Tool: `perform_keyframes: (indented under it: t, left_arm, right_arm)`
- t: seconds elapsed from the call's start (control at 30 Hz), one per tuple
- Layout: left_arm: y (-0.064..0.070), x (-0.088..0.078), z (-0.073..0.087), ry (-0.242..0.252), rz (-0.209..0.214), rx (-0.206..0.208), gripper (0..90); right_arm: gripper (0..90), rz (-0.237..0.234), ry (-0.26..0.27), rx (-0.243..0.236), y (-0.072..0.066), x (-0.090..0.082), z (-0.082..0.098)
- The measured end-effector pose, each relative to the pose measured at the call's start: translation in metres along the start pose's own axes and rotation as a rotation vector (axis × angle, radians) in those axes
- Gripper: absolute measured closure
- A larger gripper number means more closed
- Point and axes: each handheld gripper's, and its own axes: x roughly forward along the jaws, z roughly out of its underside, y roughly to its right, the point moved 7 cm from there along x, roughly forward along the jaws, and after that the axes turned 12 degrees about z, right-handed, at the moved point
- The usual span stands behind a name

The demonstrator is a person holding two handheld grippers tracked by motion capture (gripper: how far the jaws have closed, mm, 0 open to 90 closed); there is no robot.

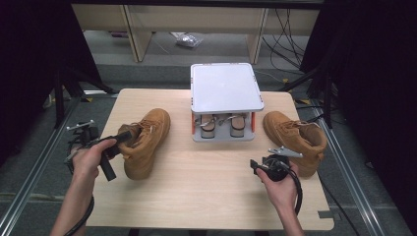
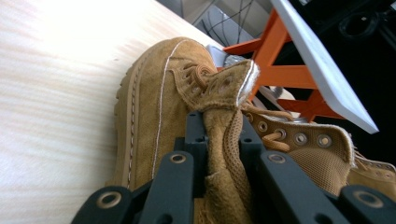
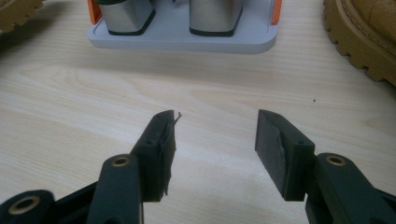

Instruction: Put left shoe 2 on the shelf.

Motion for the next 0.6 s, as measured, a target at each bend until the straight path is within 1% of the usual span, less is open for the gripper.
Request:
perform_keyframes:
  t: [0.27,0.3,0.33,0.37,0.43,0.47,0.5,0.53,0.57,0.6]
  left_arm:
    - [0.012,0.003,-0.011,0.023,0.024,0.005,80.2]
    - [0.013,0.003,-0.013,0.027,0.024,0.001,80.2]
    - [0.013,0.003,-0.014,0.029,0.025,0.002,80.3]
    - [0.015,0.004,-0.015,0.036,0.034,-0.004,80.2]
    - [0.017,0.005,-0.016,0.028,0.036,0.006,80.2]
    - [0.018,0.006,-0.017,0.031,0.043,0.006,80.2]
    - [0.019,0.006,-0.018,0.022,0.04,0.004,80.2]
    - [0.019,0.007,-0.019,0.027,0.049,0.001,80.2]
    - [0.02,0.008,-0.02,0.024,0.047,-0.005,80.2]
    - [0.02,0.008,-0.02,0.024,0.054,-0.005,80.2]
  right_arm:
    - [48.7,-0.003,-0.001,0.003,0.0,0.0,0.001]
    - [48.7,0.001,-0.017,0.045,-0.003,-0.001,0.002]
    - [48.7,-0.002,0.0,0.003,0.0,0.0,0.001]
    - [48.7,-0.003,0.0,0.003,0.0,0.0,0.0]
    - [48.7,0.001,-0.001,-0.001,0.0,0.001,0.001]
    - [48.7,0.0,0.0,0.0,0.0,0.001,0.001]
    - [48.7,0.003,0.001,0.003,0.0,0.001,0.001]
    - [48.7,0.014,0.0,0.002,0.001,0.002,0.001]
    - [48.7,0.014,0.0,0.002,0.001,0.002,0.001]
    - [48.7,0.013,-0.002,0.0,0.001,0.001,0.001]
